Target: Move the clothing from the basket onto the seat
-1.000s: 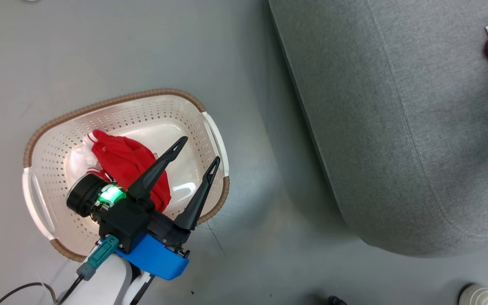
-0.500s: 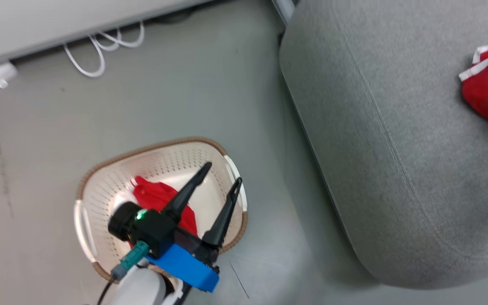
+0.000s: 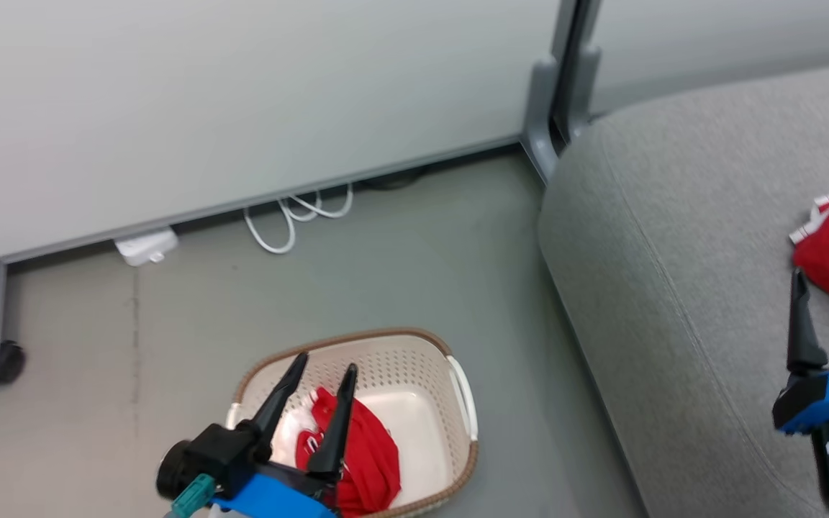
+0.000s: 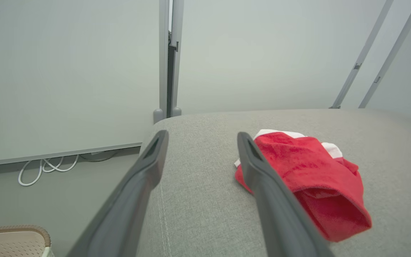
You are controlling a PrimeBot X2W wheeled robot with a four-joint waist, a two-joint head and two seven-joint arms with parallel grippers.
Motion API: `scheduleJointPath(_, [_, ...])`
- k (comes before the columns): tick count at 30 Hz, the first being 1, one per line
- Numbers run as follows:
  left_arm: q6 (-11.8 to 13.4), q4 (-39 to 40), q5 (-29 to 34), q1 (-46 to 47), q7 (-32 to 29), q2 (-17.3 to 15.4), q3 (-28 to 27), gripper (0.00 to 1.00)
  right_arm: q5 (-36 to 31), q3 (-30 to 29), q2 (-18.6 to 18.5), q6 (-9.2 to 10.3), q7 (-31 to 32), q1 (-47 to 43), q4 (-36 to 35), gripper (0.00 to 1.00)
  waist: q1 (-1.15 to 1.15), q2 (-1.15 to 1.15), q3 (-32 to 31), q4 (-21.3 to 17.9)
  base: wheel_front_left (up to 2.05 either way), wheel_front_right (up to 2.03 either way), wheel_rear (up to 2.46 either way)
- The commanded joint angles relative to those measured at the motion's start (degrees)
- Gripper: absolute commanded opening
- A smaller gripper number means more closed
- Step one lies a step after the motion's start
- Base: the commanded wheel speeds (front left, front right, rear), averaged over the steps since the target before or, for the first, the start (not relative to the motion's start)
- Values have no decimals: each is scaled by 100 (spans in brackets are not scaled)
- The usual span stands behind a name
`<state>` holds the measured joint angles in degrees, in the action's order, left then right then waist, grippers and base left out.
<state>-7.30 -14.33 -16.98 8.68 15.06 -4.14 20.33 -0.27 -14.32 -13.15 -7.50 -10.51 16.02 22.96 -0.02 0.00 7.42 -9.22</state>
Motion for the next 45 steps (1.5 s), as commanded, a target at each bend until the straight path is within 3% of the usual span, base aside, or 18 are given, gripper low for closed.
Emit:
scheduleJointPath(1, [-12, -10, 42, -112, 16, 8, -135, 100, -91, 12, 132, 1, 109, -276, -373, 100, 2, 0, -366, 343, 0, 0, 0])
scheduleJointPath(6, [38, 26, 76, -426, 16, 66, -641, 100, -321, 156, 632, 2, 483, -1136, -1827, 100, 2, 0, -650, 647, 0, 0, 0])
scheduleJointPath(13, [36, 21, 204, -767, 17, 93, -1163, 100, -388, 303, 959, 2, 685, -1870, -2675, 100, 2, 0, -889, 1016, 0, 0, 0])
scheduleJointPath(24, [14, 77, 337, -858, 17, 109, -1690, 100, -214, 695, 1030, 2, 834, -2122, -2739, 100, 2, 0, -945, 1113, 0, 0, 0])
scheduleJointPath(38, [-13, 59, 296, -754, 17, 114, -1595, 100, 90, 815, 1031, 2, 784, -1964, -2615, 100, 2, 0, -743, 990, 0, 0, 0])
scheduleJointPath(45, [-17, -18, 256, -517, 17, 116, -1465, 100, 103, 927, 1029, 2, 744, -1626, -2784, 100, 2, 0, -127, 828, 0, 0, 0])
